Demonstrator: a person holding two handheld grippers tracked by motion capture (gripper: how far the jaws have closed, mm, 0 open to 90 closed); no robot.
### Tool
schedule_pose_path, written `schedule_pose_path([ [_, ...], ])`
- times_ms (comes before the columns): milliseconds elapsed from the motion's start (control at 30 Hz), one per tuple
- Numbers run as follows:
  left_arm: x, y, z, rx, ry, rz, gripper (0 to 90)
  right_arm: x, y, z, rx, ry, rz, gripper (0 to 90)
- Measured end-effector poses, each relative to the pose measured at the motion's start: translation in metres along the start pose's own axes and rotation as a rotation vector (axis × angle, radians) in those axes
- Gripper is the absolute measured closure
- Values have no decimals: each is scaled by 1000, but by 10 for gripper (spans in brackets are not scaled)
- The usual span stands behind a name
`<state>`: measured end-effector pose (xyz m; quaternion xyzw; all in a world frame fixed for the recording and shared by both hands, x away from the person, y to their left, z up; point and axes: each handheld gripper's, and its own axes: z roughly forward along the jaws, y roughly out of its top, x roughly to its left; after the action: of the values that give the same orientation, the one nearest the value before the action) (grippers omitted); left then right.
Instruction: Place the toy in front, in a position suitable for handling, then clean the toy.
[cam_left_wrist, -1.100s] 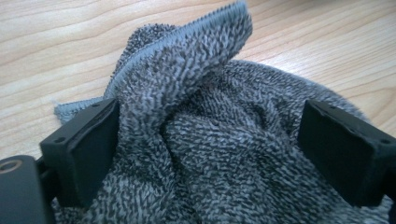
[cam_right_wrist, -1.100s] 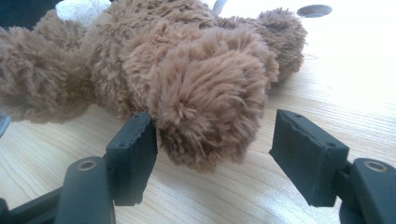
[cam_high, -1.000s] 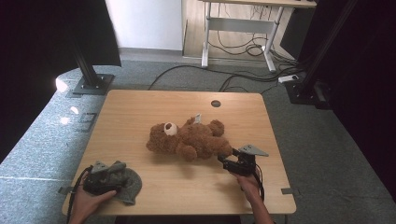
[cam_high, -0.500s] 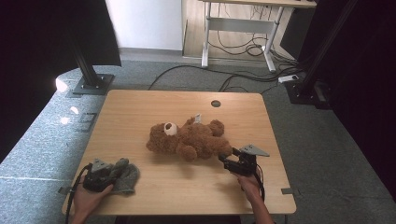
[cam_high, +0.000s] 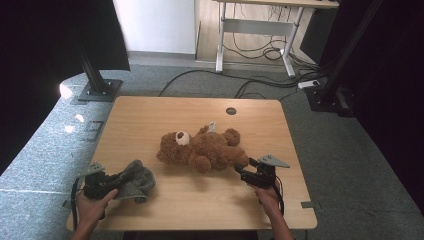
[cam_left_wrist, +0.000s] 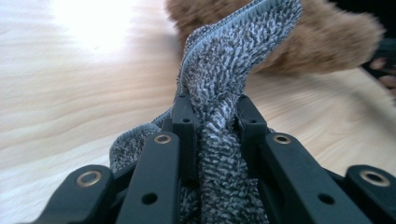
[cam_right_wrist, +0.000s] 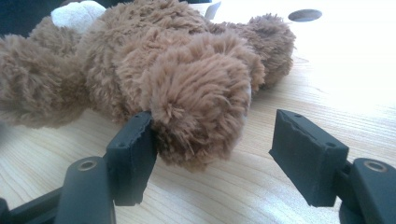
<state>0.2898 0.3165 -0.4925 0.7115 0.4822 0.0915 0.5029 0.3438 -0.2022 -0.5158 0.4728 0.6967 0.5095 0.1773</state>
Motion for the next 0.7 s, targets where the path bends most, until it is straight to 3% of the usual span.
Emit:
schedule_pose_path([
  [433, -26, 33, 12, -59, -131, 23, 742, 4, 5, -1, -34, 30, -17, 261],
  [700, -50, 68, 38, -67, -203, 74, 742, 6, 15, 14, -29, 17, -25, 268],
])
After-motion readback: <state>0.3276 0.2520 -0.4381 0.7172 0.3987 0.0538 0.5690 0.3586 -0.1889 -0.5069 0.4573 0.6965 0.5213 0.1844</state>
